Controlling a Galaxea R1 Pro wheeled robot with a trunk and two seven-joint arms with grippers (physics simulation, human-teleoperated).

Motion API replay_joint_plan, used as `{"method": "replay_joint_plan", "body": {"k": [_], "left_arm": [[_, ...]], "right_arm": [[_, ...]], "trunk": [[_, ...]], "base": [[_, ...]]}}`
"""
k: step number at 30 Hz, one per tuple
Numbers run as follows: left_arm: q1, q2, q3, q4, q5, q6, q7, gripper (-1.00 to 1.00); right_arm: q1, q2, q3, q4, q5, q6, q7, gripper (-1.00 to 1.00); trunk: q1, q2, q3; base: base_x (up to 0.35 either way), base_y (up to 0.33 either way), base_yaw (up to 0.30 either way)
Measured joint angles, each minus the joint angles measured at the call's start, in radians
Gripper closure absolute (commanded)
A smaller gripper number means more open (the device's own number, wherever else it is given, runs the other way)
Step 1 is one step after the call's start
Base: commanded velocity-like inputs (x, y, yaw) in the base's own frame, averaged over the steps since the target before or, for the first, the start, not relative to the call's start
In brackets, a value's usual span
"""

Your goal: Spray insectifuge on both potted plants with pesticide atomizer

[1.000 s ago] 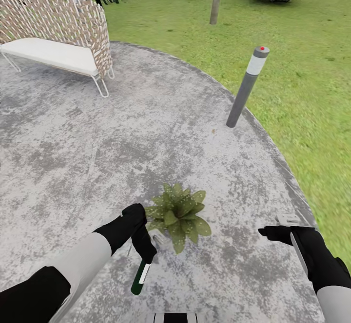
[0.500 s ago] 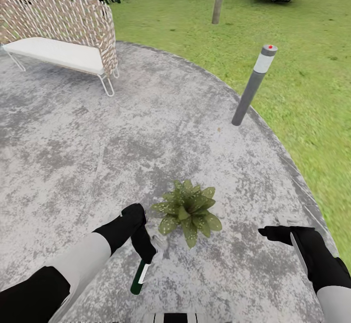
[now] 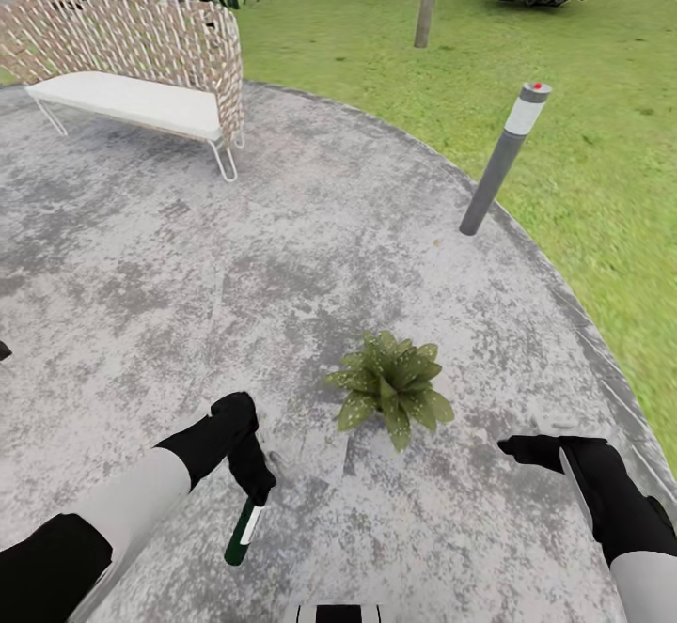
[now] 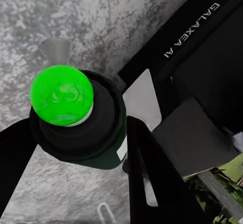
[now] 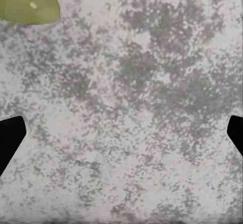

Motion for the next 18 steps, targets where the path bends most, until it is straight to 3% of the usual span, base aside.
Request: {"method": "replay_joint_plan", "body": {"k": [4,9,15,18], "left_arm": [[0.000,0.060,0.002,0.000,0.002,0.001,0.000,1.00],[0.000,0.075,0.022,0.000,0.004,0.002,-0.001,1.00],[0.000,0.093,0.114,0.000,0.003,0.002,-0.001,1.00],[0.000,0.097,0.187,-0.001,0.005,0.000,-0.001,1.00]], "right_arm": [[0.000,-0.001,0.000,0.000,0.000,0.000,0.000,-1.00],[0.000,-0.002,-0.001,0.000,0.000,0.000,0.000,-1.00],[0.000,-0.004,0.000,0.001,0.000,0.000,0.000,-1.00],[0.000,-0.004,0.000,0.000,0.000,0.000,0.000,-1.00]], "trunk": [[0.000,0.000,0.006],[0.000,0.000,0.014],[0.000,0.000,0.023],[0.000,0.000,0.028]], "base": [[-0.213,0.244,-0.001],[-0.164,0.271,-0.053],[-0.099,0.240,-0.081],[-0.016,0.043,-0.082]]}}
